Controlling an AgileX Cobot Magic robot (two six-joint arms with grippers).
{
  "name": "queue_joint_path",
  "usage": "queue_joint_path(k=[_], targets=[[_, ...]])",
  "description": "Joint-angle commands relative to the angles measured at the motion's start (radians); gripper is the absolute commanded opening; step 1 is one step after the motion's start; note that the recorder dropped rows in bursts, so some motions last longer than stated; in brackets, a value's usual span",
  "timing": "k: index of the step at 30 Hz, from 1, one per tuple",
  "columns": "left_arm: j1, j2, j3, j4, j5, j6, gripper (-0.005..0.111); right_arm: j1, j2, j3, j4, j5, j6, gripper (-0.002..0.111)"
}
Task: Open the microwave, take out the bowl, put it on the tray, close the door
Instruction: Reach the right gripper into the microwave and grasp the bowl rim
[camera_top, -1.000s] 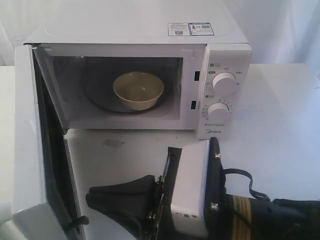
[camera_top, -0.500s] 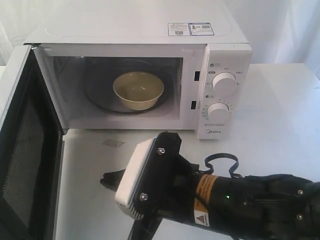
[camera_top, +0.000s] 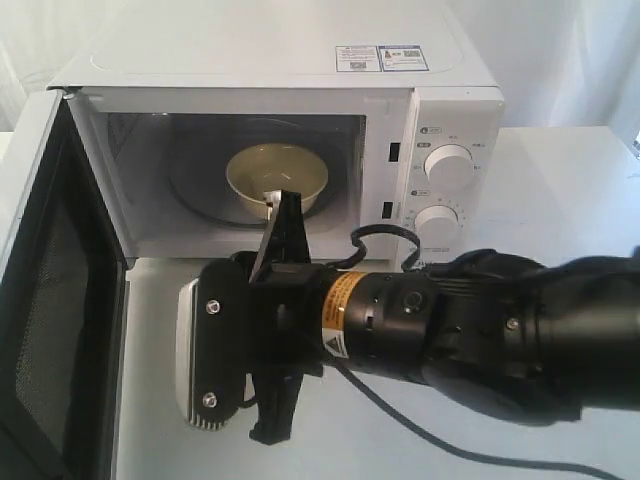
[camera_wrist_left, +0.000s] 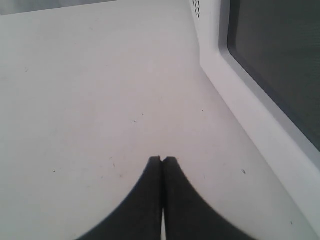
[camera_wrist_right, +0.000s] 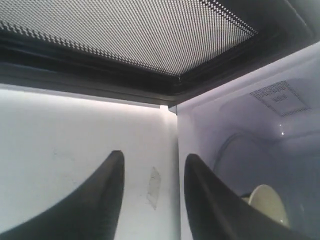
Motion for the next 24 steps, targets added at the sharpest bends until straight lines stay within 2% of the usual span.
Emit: queue_joint_path(k=[1,5,14,17,24], targets=[[0.001,-0.005,0.004,-0.004,0.001,-0.001,0.000,-0.064,0.093,-0.061,0.099,-0.035,-0.115,0.041],[0.001,-0.005,0.004,-0.004,0.001,-0.001,0.000,-0.113,0.169,-0.119,0.240,-0.090,-0.284,0.041],[0.001,-0.005,0.004,-0.004,0.001,-0.001,0.000,-0.190,0.312,-0.255,0.674,-0.093,-0.768,0.041],[0.001,-0.005,0.004,-0.004,0.001,-0.001,0.000,-0.194,0.350,-0.293,0.758,-0.093,-0.814,0.041],[0.001,-0.005,0.004,-0.004,0.001,-0.001,0.000,-0.198,0.409,-0.353,0.765,-0.092,-0.836,0.041]])
